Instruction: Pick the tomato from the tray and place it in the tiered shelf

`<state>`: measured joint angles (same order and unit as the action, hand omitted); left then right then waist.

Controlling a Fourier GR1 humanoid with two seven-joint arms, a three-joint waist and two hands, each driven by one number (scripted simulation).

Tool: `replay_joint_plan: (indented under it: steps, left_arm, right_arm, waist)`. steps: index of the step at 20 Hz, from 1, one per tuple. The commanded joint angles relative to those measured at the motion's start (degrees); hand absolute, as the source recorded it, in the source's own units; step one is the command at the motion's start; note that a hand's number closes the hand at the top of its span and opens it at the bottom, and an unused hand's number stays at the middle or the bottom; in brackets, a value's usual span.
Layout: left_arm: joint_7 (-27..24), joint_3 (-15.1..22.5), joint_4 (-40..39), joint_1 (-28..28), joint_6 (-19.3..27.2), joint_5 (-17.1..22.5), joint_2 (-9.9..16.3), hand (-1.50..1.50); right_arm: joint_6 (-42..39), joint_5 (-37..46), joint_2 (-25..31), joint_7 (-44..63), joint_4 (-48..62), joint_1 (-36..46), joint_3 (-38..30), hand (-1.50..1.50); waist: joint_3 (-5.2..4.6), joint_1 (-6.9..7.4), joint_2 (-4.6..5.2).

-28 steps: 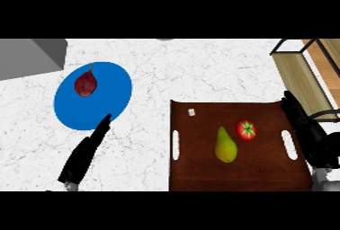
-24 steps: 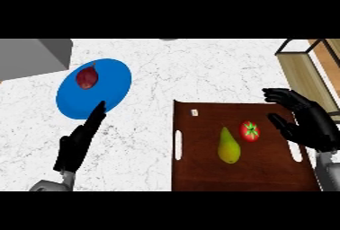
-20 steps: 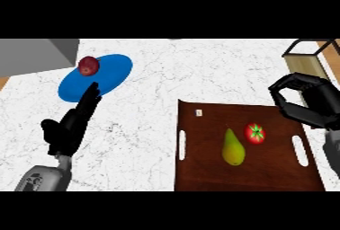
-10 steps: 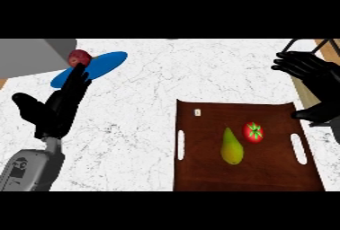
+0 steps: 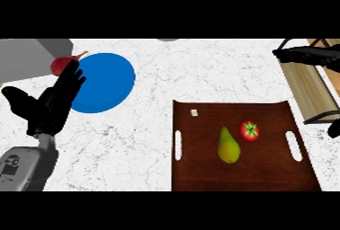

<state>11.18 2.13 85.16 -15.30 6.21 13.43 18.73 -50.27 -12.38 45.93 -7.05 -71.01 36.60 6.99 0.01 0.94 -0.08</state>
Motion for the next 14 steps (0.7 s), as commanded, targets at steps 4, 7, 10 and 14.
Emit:
replay_joint_plan:
  steps: [4, 7, 10, 14]
  left_arm:
    - [0.6, 0.4, 2.2, 1.3, 0.8, -0.3, -0.9, 0.00]
    - [2.9, 0.0, 2.9, 0.9, 0.8, -0.1, -0.9, 0.00]
    - [-1.3, -3.2, -1.5, 0.4, -2.4, 0.4, 0.8, 0.00]
    - [-0.2, -2.7, 3.1, 4.4, -2.2, 0.3, -0.2, 0.00]
  right_arm:
    - [9.0, 23.0, 2.3, -0.8, -14.5, 0.5, 8.6, -1.50]
    - [13.6, 29.7, -1.2, -1.0, -15.3, -3.0, 12.1, -1.50]
    - [14.1, 31.6, -5.7, 4.9, -18.1, -4.7, 13.8, -1.50]
    - [15.3, 38.0, -6.1, 5.8, -20.8, -9.3, 16.4, -1.50]
  waist:
    - [0.06, -0.23, -0.05]
    - [0.04, -0.47, 0.07]
    - [-0.03, -0.88, 0.11]
    - [-0.01, -0.70, 0.00]
